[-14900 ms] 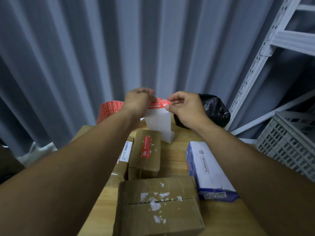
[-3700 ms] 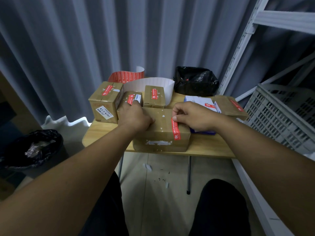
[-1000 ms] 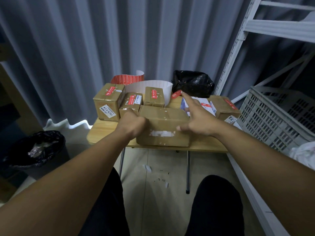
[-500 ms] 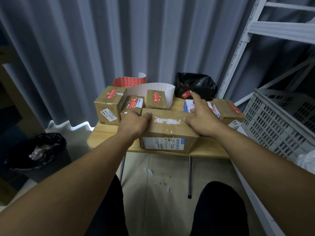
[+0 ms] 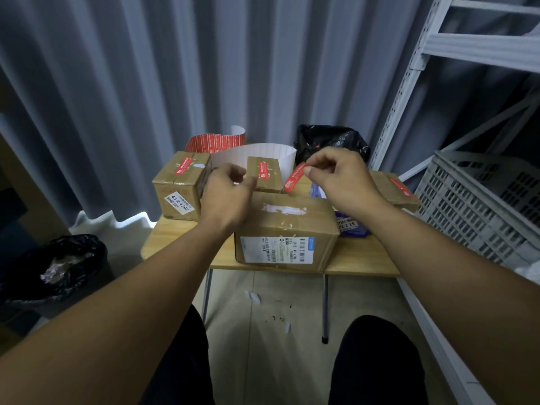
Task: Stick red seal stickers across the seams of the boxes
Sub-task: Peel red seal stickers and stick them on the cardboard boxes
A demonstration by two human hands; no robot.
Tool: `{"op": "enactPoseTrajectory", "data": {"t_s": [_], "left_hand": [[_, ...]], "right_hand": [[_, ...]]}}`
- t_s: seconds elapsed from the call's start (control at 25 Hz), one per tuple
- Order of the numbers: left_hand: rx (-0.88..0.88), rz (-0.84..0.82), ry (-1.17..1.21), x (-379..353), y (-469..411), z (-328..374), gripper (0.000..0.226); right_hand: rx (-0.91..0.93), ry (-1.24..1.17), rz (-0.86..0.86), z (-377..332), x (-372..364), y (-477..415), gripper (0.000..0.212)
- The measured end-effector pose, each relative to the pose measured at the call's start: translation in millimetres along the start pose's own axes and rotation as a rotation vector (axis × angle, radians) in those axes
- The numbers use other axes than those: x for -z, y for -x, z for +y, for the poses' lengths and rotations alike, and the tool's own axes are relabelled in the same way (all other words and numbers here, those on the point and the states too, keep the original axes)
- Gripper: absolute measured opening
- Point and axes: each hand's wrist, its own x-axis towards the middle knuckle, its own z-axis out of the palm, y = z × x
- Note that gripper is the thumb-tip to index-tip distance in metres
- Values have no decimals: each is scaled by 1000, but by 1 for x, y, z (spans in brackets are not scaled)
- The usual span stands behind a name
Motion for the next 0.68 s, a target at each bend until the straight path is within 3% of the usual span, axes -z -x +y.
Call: {"op": "enactPoseTrajectory", "data": {"t_s": [0.24, 0.68], "left_hand": [[15, -212, 229, -6, 10, 10, 21], [46, -142, 218, 0, 4, 10, 12]], "right_hand": [[40, -85, 21, -3, -10, 1, 3], [4, -187, 36, -13, -13, 5, 3]]}}
